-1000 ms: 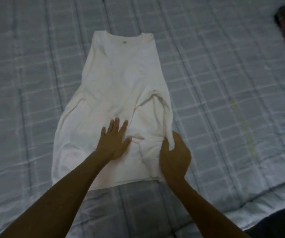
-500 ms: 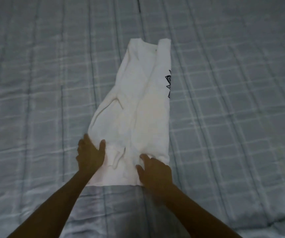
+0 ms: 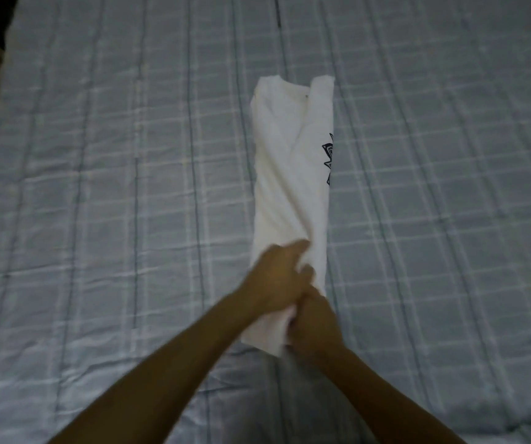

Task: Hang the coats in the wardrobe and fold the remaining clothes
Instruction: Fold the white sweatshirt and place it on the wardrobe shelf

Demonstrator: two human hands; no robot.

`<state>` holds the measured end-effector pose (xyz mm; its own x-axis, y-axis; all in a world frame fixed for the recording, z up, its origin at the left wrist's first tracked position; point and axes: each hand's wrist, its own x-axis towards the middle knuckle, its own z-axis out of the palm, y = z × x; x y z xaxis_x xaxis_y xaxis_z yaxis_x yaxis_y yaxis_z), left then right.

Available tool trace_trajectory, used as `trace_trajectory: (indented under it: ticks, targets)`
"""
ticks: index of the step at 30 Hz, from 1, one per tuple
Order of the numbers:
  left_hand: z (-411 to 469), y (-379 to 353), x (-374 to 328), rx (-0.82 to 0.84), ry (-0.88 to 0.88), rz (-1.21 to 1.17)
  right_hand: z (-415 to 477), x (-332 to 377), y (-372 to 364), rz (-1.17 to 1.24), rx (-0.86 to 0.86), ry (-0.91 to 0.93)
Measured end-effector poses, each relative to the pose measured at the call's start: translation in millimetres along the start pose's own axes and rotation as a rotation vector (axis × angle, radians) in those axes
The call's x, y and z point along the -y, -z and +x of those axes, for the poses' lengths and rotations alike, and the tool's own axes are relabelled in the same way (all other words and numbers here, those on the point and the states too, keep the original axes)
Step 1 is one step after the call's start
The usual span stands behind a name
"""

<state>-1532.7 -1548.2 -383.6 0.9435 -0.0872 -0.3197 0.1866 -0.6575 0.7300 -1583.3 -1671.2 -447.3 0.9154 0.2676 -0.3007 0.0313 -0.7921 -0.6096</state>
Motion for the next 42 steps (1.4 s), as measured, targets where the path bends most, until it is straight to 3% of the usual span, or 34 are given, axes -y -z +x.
trace_trajectory:
  ticks: [3, 6, 8, 11, 13, 14, 18, 22, 24, 27, 33, 42]
  targets:
    - [-9, -45, -10, 0.294, -0.102, 0.314, -10, -43, 21, 0.059, -0.103, -0.312]
    - [-17, -69, 6, 0.44, -0.038, 0.503, -20, -79, 30, 0.072, -0.095, -0.522]
    - [-23, -74, 21, 0.401, -0.042, 0.475, -19, -83, 30, 0.082, -0.125, -0.475]
    - [-27, -65, 41, 0.039, -0.142, 0.3, -9, -66, 25, 0.132, -0.249, -0.358]
    - [-29, -53, 53, -0.209, -0.196, 0.285, -2, -45, 22, 0.15, -0.31, -0.195]
    - [-30, -48, 59, -0.255, -0.194, 0.275, 1, -34, 20, 0.117, -0.314, -0.084]
    - [-42, -34, 95, -0.162, -0.281, 0.283, 4, -11, 0, -0.122, -0.22, 0.311]
    - [-69, -35, 121, 0.022, -0.444, 0.527, -13, -31, -25, -0.305, 0.024, 0.314]
    - [-76, -39, 126, 0.126, -0.46, 0.611, -20, -45, -29, -0.382, 0.078, 0.327]
    - [-69, -49, 130, 0.156, -0.489, 0.705, -23, -52, -33, -0.422, 0.097, 0.346]
    - [-56, -62, 138, 0.069, -0.5, 0.719, -14, -54, -46, -0.498, 0.044, 0.366]
    - [-66, -70, 127, 0.009, -0.398, 0.724, -17, -47, -50, -0.438, -0.229, 0.408]
